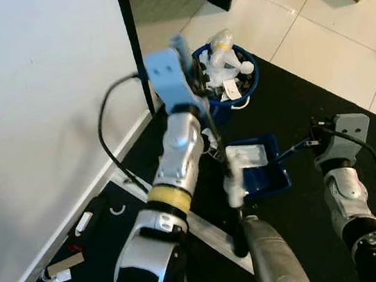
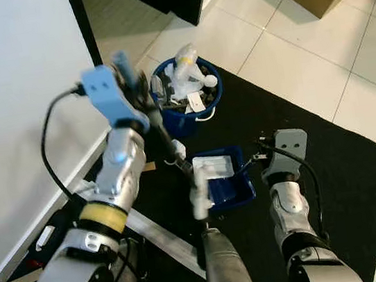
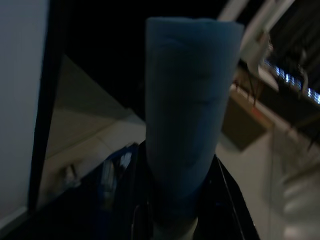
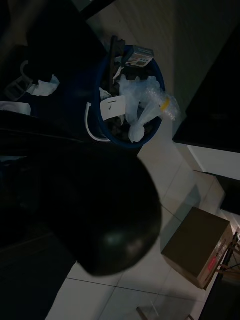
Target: Sweep floor
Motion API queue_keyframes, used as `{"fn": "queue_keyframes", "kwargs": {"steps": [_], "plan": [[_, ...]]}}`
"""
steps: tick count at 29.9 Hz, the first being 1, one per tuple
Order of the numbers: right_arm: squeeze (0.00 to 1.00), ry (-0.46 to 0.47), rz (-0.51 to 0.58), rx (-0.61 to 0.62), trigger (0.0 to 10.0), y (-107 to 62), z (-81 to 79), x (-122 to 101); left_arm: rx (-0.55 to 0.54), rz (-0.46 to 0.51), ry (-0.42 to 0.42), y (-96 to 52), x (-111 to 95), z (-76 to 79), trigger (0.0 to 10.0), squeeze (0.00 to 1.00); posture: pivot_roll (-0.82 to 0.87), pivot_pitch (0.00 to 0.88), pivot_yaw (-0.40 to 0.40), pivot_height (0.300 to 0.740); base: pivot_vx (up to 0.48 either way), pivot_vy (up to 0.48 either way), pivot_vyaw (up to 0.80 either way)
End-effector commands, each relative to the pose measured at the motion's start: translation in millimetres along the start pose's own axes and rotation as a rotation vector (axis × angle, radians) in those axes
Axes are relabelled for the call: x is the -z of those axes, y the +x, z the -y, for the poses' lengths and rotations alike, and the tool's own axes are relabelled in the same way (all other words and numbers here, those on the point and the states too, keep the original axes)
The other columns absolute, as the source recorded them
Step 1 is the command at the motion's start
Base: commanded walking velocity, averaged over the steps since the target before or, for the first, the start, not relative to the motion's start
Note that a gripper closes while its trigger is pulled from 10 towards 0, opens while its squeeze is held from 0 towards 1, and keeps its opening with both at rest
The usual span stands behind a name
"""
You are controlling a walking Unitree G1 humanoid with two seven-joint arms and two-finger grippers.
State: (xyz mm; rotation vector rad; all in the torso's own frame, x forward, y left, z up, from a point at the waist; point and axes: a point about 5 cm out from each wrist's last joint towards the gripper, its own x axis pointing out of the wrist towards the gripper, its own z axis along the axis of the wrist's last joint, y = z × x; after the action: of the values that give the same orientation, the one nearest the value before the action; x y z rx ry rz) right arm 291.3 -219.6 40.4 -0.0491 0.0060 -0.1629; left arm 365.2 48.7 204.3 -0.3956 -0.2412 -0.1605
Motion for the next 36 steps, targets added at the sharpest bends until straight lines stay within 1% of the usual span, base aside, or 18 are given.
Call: {"fn": "queue_keyframes", "kwargs": {"steps": [1, 2, 3, 4, 5, 7, 12, 14, 16, 19, 21, 24, 27, 28, 29, 31, 33, 36], "plan": [[0.0, -0.002, -0.197, -0.036, 0.0, -23.2, -7.2, 36.1, 0.044, 0.06, -0.176, 12.9, -28.0, 56.9, 10.0, 0.0, 0.09, 0.255, -0.065, 0.74, 0.0, 0.0, 0.0], [0.0, 0.004, -0.198, -0.03, 0.0, -23.0, -7.1, 36.1, 0.012, 0.066, -0.16, 16.5, -32.9, 47.0, 10.0, 0.0, 0.09, 0.255, -0.065, 0.74, 0.0, 0.0, 0.0], [0.0, 0.004, -0.198, -0.03, 0.0, -23.0, -7.1, 36.1, 0.012, 0.066, -0.16, 16.5, -32.9, 47.0, 10.0, 0.0, 0.09, 0.255, -0.065, 0.74, 0.0, 0.0, 0.0], [0.0, 0.014, -0.199, -0.019, 0.0, -22.7, -6.4, 36.0, -0.02, 0.064, -0.109, 20.5, -36.5, 32.2, 10.0, 0.0, 0.1, 0.234, -0.062, 0.74, 0.0, 0.0, 0.0], [0.0, 0.025, -0.2, -0.007, 0.0, -22.2, -5.1, 35.8, -0.051, 0.06, 0.012, 23.6, -40.4, 6.7, 10.0, 0.0, 0.11, 0.212, -0.058, 0.74, 0.0, 0.0, 0.0], [0.0, 0.04, -0.203, 0.006, 0.0, -21.8, -3.1, 35.9, -0.094, 0.031, 0.182, 23.5, -44.0, -32.5, 10.0, 0.0, 0.1, 0.193, -0.055, 0.74, 0.0, 0.0, 0.0], [0.0, 0.051, -0.204, 0.01, 0.0, -22.1, -2.0, 36.3, -0.113, 0.014, 0.248, 20.5, -46.9, -54.3, 10.0, 0.0, 0.1, 0.167, -0.048, 0.74, 0.0, 0.0, 0.0], [0.0, 0.095, -0.206, 0.025, 0.0, -24.8, 1.8, 38.2, -0.069, -0.038, 0.386, 8.3, -53.5, -91.6, 10.0, 0.0, 0.09, 0.103, -0.031, 0.74, 0.0, 0.0, 0.0], [0.0, 0.121, -0.208, 0.038, 0.0, -27.6, 5.2, 40.2, -0.034, -0.077, 0.438, -1.4, -57.5, -111.3, 10.0, 0.0, 0.09, 0.084, -0.023, 0.74, 0.0, 0.0, 0.0], [0.0, 0.139, -0.218, 0.071, 0.0, -32.9, 12.8, 44.2, 0.038, -0.104, 0.43, -13.4, -61.5, -123.3, 10.0, 0.0, 0.09, 0.061, -0.017, 0.74, 0.0, 0.0, 0.0], [0.0, 0.139, -0.218, 0.071, 0.0, -32.9, 12.8, 44.2, 0.038, -0.104, 0.43, -13.4, -61.5, -123.3, 10.0, 0.0, 0.09, 0.061, -0.017, 0.74, 0.0, 0.0, 0.0], [0.0, 0.156, -0.221, 0.093, 0.0, -37.0, 17.8, 46.8, 0.104, -0.131, 0.379, -24.7, -61.7, -127.3, 10.0, 0.0, 0.09, 0.032, -0.015, 0.74, 0.0, 0.0, 0.0], [0.0, 0.173, -0.211, 0.094, 0.0, -37.8, 18.9, 46.5, 0.109, -0.149, 0.392, -30.9, -57.5, -131.5, 10.0, 0.0, 0.09, 0.018, -0.014, 0.74, 0.0, 0.0, 0.0], [0.0, 0.186, -0.203, 0.094, 0.0, -38.2, 19.4, 46.2, 0.107, -0.16, 0.41, -34.8, -54.4, -134.8, 10.0, 0.0, 0.1, 0.016, -0.014, 0.74, 0.0, 0.0, 0.0], [0.0, 0.255, -0.152, 0.078, 0.0, -36.2, 17.4, 41.6, 0.013, -0.252, 0.535, -50.5, -34.1, -161.0, 10.0, 0.0, 0.1, 0.009, -0.012, 0.74, 0.0, 0.0, 0.0], [0.0, 0.255, -0.152, 0.078, 0.0, -36.2, 17.4, 41.6, 0.013, -0.252, 0.535, -50.5, -34.1, -161.0, 10.0, 0.0, 0.1, 0.009, -0.012, 0.74, 0.0, 0.0, 0.0], [0.0, 0.277, -0.135, 0.072, 0.0, -35.5, 16.7, 40.0, -0.019, -0.284, 0.568, -56.2, -27.7, -169.7, 10.0, 0.0, 0.1, 0.009, -0.012, 0.74, 0.0, 0.0, 0.0], [0.0, 0.406, -0.05, 0.086, 0.0, -34.2, 22.7, 33.4, -0.127, -0.413, 0.662, -85.3, -2.0, -201.9, 10.0, 0.0, 0.1, 0.0, -0.008, 0.74, 0.0, 0.0, 0.0]]}}
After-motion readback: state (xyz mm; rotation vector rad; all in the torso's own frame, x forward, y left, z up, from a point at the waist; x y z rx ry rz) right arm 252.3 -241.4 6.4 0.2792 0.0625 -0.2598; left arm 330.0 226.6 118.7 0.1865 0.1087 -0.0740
